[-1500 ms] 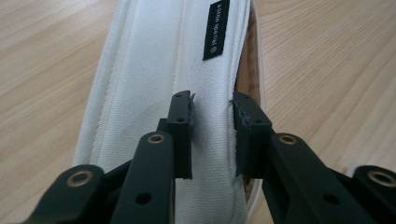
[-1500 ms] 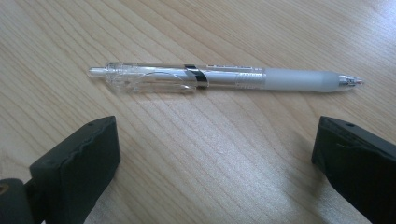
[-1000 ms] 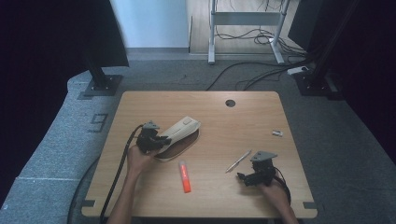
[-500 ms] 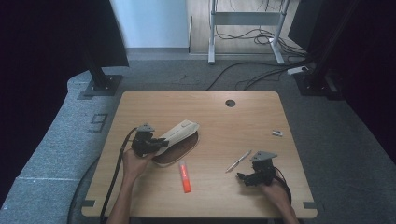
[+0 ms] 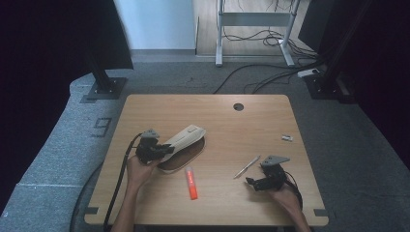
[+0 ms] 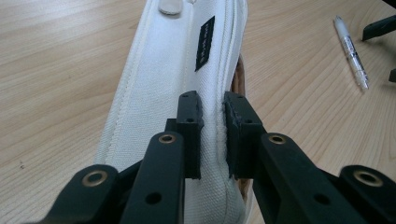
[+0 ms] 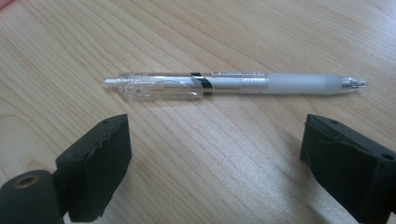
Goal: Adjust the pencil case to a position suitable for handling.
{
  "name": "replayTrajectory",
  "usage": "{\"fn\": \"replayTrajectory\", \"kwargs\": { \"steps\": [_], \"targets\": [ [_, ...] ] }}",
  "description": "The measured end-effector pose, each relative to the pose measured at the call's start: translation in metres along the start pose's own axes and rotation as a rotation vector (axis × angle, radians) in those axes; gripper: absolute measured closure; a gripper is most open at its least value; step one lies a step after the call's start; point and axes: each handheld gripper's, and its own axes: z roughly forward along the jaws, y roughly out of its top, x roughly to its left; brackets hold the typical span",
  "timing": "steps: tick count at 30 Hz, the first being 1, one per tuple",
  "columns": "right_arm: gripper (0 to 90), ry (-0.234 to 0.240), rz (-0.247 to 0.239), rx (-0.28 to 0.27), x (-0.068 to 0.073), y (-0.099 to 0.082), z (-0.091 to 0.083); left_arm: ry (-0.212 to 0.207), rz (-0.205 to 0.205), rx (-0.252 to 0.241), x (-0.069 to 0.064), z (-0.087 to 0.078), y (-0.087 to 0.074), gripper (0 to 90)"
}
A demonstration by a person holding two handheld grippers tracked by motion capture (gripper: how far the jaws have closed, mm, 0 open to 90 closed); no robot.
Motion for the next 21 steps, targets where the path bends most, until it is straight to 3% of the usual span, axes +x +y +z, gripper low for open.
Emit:
{"fn": "replayTrajectory", "kwargs": {
  "steps": [10, 13, 15, 21],
  "targets": [
    [7.5, -0.006, 0.009, 0.004, -0.005, 0.005, -0.006, -0.005, 0.009, 0.002, 0.000, -0.001, 0.000, 77.2],
    [6.4, -0.014, -0.033, 0.039, -0.006, 0.006, -0.007, -0.007, 0.009, 0.001, 0.001, -0.001, 0.000, 77.1],
    [7.0, -0.015, -0.034, 0.042, -0.007, 0.007, -0.008, -0.008, 0.010, 0.003, 0.001, -0.001, 0.000, 77.1],
    [10.5, -0.040, -0.007, 0.030, -0.017, 0.009, -0.012, -0.009, 0.013, 0.006, 0.001, -0.002, 0.000, 77.0]
  ]
}}
